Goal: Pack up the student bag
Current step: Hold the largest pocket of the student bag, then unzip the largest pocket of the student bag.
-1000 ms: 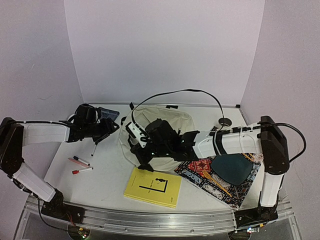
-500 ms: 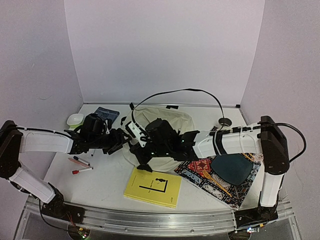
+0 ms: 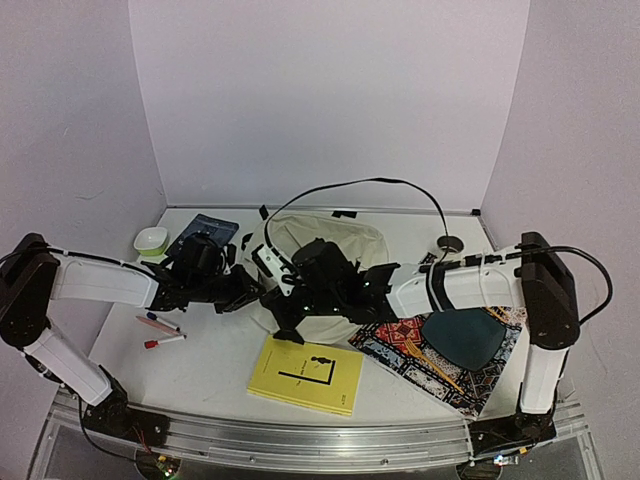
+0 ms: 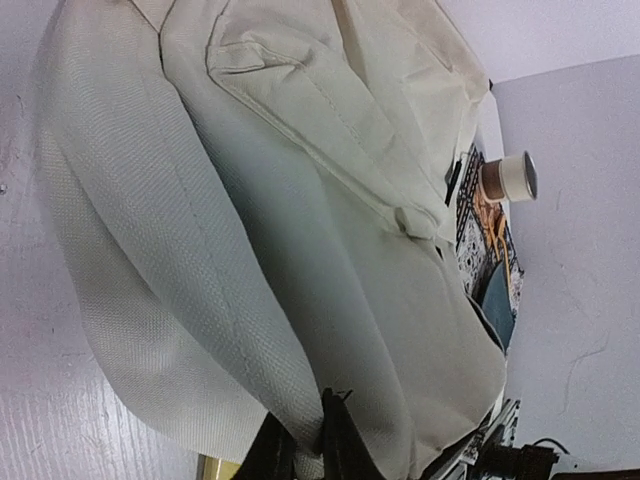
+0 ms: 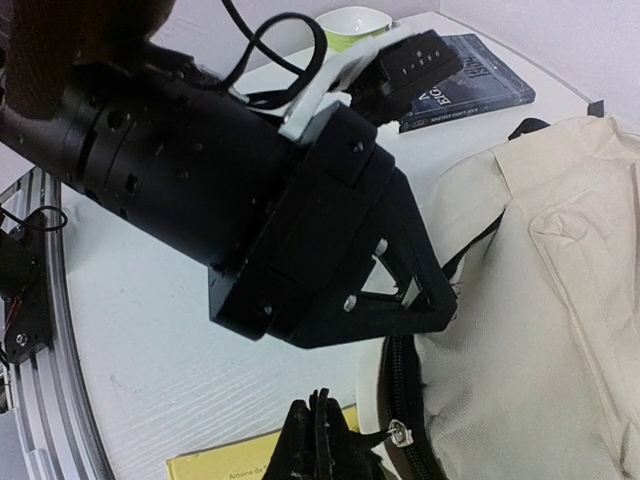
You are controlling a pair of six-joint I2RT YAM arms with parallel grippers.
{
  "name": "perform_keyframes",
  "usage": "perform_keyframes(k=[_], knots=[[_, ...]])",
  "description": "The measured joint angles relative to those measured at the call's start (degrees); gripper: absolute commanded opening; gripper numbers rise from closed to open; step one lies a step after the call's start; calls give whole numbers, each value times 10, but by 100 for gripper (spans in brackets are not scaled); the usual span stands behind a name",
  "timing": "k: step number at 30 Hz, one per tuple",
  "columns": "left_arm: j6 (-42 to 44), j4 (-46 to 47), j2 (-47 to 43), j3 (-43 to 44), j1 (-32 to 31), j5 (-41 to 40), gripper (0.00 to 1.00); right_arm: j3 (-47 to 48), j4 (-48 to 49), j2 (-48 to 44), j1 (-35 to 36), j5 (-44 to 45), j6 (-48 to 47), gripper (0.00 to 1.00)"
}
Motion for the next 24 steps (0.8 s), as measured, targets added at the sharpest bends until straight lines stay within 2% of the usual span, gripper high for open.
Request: perform_keyframes(k=[8,18,24], knots=[[52,-35,0,31,3,-29,0,-80,3,-58,1,27,0,0],[139,-100,20,98,69,-47,0,-148,2,-143,0,83,-6,0],[200,-134,54,144,77,-54,0,-160,2,-152,0,100,-7,0]])
